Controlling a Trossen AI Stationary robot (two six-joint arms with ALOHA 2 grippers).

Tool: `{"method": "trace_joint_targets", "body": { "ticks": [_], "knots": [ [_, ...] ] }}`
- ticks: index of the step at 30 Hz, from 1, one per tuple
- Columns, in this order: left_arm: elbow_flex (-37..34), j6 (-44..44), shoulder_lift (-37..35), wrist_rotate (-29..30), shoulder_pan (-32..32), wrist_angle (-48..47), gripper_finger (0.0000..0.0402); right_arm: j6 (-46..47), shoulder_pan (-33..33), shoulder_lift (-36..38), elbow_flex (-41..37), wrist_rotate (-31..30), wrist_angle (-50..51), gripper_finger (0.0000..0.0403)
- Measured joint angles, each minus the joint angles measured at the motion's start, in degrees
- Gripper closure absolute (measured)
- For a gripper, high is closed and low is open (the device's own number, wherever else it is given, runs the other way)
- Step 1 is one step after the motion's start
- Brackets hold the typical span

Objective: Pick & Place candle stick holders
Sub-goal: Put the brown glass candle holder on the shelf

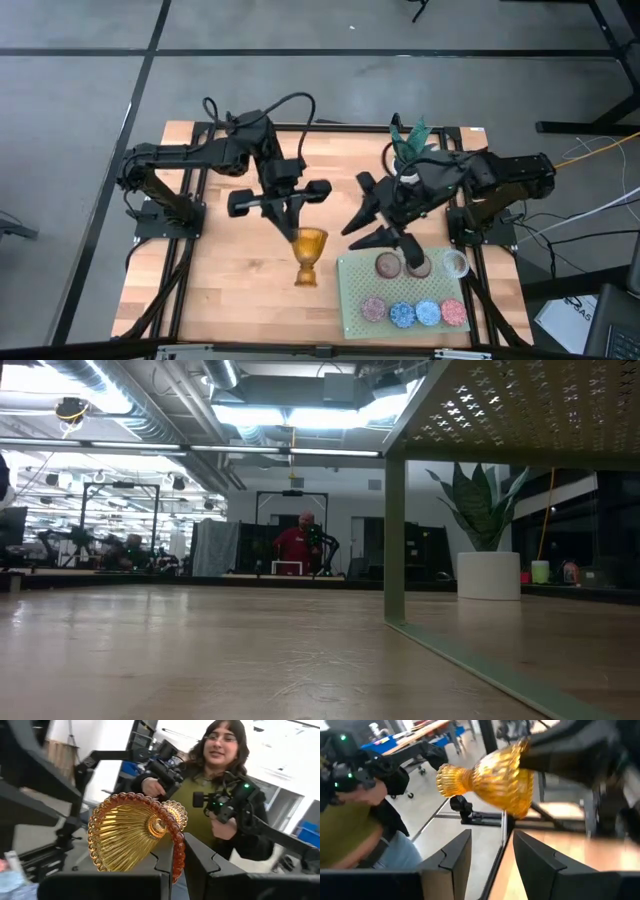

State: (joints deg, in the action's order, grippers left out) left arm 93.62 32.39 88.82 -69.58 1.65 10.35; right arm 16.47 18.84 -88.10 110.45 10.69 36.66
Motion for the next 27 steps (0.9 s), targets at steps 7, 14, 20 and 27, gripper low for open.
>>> {"method": "trace_joint_targets", "body": {
  "ticks": [7, 14, 20, 27],
  "knots": [
    [0.00, -7.61, 0.64, 1.20, 1.68, 1.66, 0.0384, 9.82, 0.52, 0.88, 0.00, 3.66, 3.25, 0.0254],
    [0.00, -11.91, 4.41, 9.20, 0.25, 3.81, 0.0384, 22.24, 0.56, 1.96, 0.00, 11.87, 5.54, 0.0254],
    [0.06, -25.05, 4.72, 23.83, -0.13, -7.74, 0.0384, 27.51, 1.25, 3.94, 0.00, 11.18, 12.01, 0.0254],
    [6.06, -39.99, 4.80, 45.94, -1.85, -33.01, 0.0384, 24.91, 1.37, 5.47, 0.00, 1.02, 16.64, 0.0254]
  ]
}}
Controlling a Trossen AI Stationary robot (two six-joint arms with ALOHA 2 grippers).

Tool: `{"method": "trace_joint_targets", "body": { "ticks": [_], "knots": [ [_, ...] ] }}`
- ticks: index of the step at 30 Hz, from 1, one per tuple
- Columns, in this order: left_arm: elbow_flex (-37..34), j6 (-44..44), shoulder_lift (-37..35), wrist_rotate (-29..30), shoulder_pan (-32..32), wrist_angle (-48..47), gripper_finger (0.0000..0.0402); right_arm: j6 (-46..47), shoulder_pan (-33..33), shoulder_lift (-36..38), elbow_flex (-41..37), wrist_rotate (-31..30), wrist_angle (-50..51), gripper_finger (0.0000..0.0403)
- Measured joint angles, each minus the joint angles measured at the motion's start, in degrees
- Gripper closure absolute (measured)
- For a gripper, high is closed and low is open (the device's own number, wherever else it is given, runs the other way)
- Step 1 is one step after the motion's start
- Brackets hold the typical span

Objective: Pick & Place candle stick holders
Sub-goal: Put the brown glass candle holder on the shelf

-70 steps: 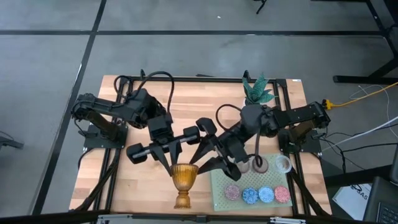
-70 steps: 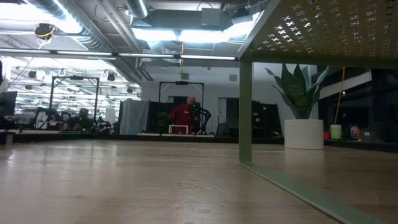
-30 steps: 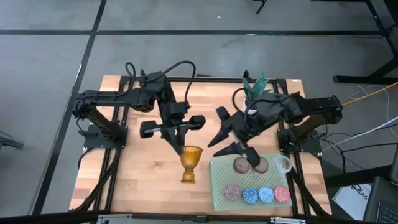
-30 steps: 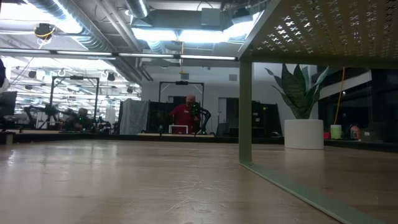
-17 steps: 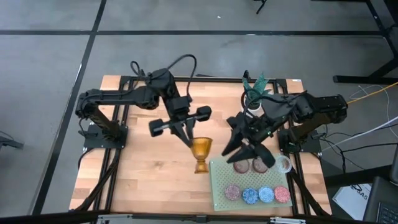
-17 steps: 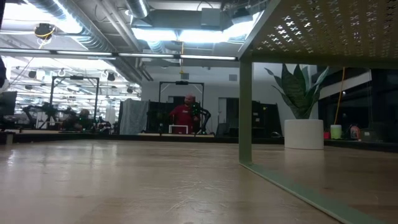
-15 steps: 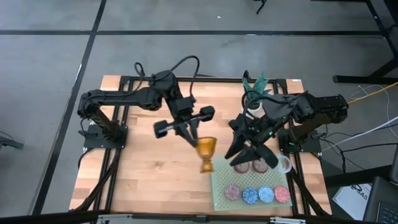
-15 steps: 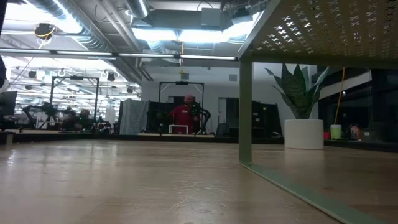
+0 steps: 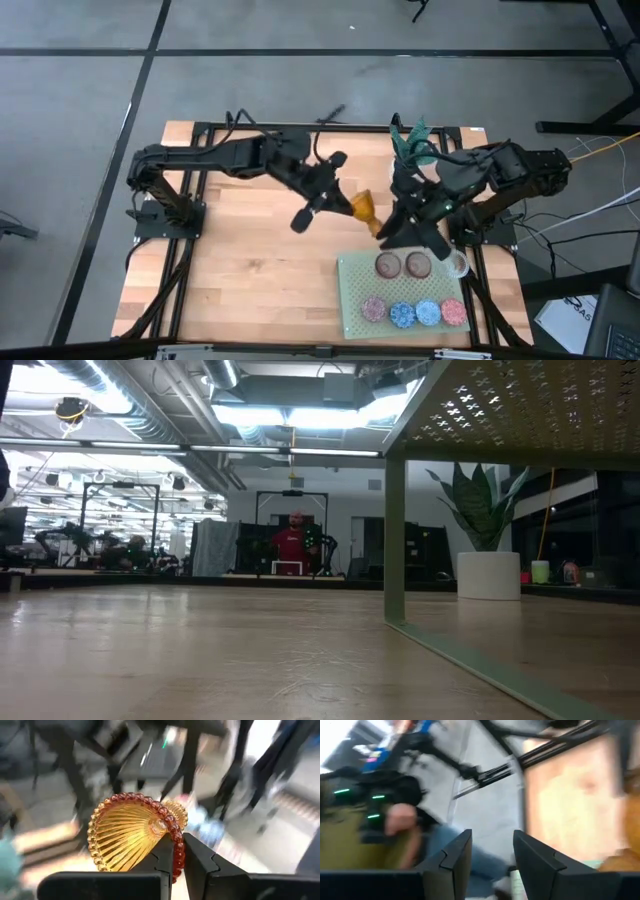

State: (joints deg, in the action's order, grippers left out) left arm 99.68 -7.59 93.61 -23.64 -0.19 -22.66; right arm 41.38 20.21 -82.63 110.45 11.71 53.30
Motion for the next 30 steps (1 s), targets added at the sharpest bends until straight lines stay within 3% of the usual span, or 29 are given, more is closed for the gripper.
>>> {"method": "trace_joint_targets", "body": {
  "ticks": [4, 8, 12, 17, 21, 30],
  "knots": [
    [5.48, -5.19, -0.08, 9.54, -1.74, -11.94, 0.0384, -4.02, -0.04, -0.14, 0.00, -6.74, 4.76, 0.0254],
    [9.74, -4.77, -0.01, 16.65, -2.50, -20.38, 0.0384, -8.03, 0.00, -0.65, 0.00, -15.23, 8.58, 0.0254],
    [12.67, -4.78, -0.16, 25.20, -4.46, -24.94, 0.0384, -14.11, -0.19, -1.80, 0.00, -23.65, 8.48, 0.0254],
    [13.55, -4.59, -0.05, 31.70, -7.09, -27.05, 0.0384, -20.38, -1.18, -4.17, 0.00, -31.48, 8.70, 0.0253],
    [13.58, -4.11, -0.10, 36.89, -8.54, -29.14, 0.0384, -22.34, -2.33, -6.22, 0.00, -33.92, 8.35, 0.0240],
    [13.57, -2.12, -0.10, 39.23, -9.57, -29.88, 0.0384, -22.18, -6.73, -10.53, 0.00, -34.37, 8.05, 0.0166]
  ]
}}
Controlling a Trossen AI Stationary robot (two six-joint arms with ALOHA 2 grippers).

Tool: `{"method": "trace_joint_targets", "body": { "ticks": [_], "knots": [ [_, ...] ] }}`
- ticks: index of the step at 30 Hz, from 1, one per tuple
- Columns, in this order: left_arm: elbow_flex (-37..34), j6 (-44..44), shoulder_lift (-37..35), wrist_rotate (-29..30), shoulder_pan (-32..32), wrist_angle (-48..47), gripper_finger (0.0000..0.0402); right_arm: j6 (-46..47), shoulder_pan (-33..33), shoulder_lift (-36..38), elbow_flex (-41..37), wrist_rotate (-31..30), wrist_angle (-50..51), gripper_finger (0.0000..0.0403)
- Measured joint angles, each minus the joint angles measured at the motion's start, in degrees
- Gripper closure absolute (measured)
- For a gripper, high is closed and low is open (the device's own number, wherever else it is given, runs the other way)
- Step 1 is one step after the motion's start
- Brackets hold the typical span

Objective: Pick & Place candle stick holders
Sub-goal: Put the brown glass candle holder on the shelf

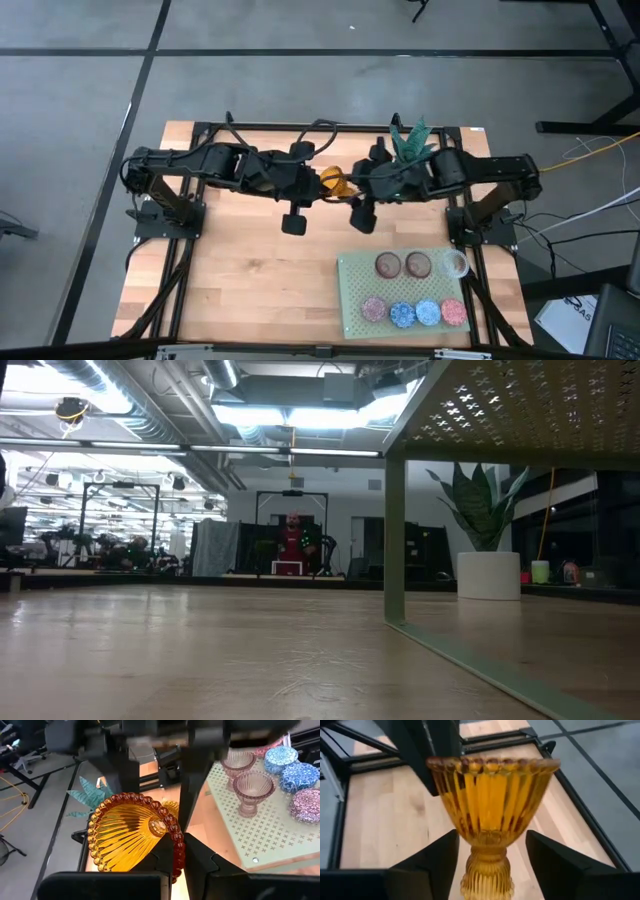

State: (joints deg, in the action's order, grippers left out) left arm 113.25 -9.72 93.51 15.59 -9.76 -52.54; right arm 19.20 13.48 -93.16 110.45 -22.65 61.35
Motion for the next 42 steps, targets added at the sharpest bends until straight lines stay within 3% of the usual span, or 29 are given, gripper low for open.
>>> {"method": "trace_joint_targets", "body": {
  "ticks": [7, 10, 16, 17, 32, 42],
  "knots": [
    [0.00, 1.53, 0.00, 0.14, -0.39, -0.51, 0.0384, -1.35, -0.99, -2.22, -0.02, -0.13, 0.28, 0.0164],
    [0.00, 2.20, 0.00, 0.44, -0.35, -2.34, 0.0384, -1.68, -0.76, -2.17, -0.02, -1.53, 0.34, 0.0200],
    [0.00, 2.97, -0.02, 0.55, -0.34, -2.81, 0.0372, -1.64, -0.38, -1.69, -0.04, -1.37, 0.50, 0.0313],
    [0.00, 2.97, -0.02, 0.35, -0.34, -2.81, 0.0370, -1.62, -0.40, -1.69, -0.04, -0.83, 0.54, 0.0316],
    [-0.04, 1.44, -0.02, 0.26, -1.45, -1.75, 0.0376, -1.45, -0.38, -1.65, -0.02, 0.43, -0.23, 0.0315],
    [-0.04, 0.63, -0.07, 0.14, -2.25, 3.32, 0.0383, -1.46, -0.79, -1.67, -0.02, 0.67, -3.34, 0.0207]
  ]
}}
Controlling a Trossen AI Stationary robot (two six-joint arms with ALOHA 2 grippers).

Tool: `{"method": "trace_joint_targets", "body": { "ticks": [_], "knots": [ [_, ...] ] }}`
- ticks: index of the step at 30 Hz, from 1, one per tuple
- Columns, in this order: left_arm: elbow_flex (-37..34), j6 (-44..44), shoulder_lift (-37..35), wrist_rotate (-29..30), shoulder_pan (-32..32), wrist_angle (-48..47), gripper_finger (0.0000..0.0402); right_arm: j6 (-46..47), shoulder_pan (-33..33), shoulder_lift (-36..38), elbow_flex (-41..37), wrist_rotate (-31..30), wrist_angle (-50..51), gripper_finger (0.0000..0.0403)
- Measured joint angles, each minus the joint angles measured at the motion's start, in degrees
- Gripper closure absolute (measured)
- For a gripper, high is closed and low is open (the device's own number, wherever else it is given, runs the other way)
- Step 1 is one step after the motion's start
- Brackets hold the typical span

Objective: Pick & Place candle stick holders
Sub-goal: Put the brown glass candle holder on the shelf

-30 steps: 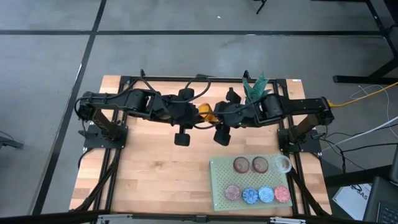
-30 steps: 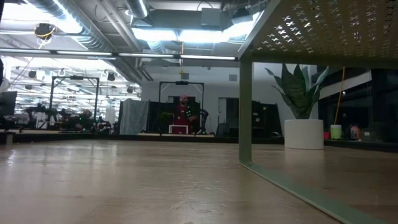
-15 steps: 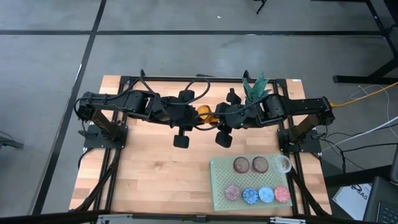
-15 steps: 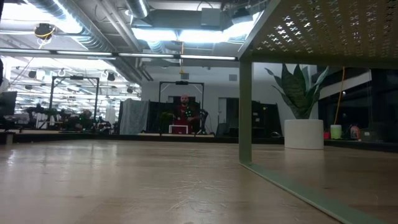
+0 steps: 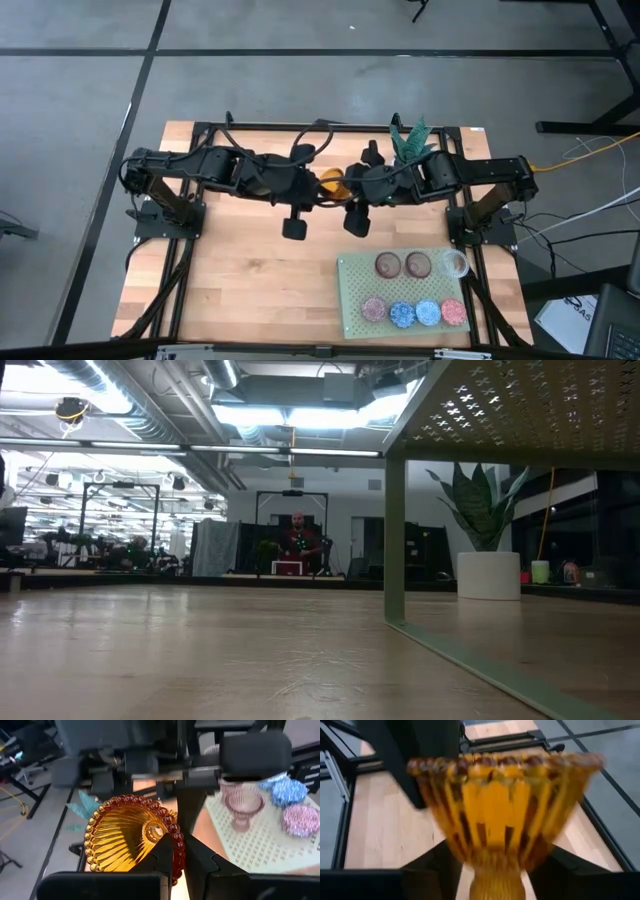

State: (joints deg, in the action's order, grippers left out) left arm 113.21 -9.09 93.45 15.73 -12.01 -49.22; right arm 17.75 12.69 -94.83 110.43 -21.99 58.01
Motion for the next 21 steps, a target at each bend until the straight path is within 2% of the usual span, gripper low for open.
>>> {"method": "trace_joint_targets", "body": {
  "ticks": [4, 6, 9, 14, 21],
  "knots": [
    [0.00, -0.13, 0.02, -0.19, 0.00, 0.23, 0.0383, -0.01, -0.04, -0.09, 0.00, -0.05, -0.41, 0.0199],
    [0.00, -0.12, 0.02, -0.18, 0.00, 0.07, 0.0383, -0.03, -0.04, -0.10, 0.00, -0.03, 0.35, 0.0220],
    [0.09, 0.21, -0.02, -0.21, 0.00, -0.27, 0.0381, -0.11, -0.04, -0.11, -0.02, -0.01, 1.50, 0.0274],
    [0.09, 0.49, -0.02, -0.59, 0.00, -0.40, 0.0366, -0.22, 0.24, -0.11, -0.02, 1.48, 1.61, 0.0274],
    [0.09, 1.04, 0.07, -2.48, -0.36, -0.32, 0.0347, -0.17, 3.01, -0.01, -0.02, 0.17, 1.58, 0.0274]
  ]
}}
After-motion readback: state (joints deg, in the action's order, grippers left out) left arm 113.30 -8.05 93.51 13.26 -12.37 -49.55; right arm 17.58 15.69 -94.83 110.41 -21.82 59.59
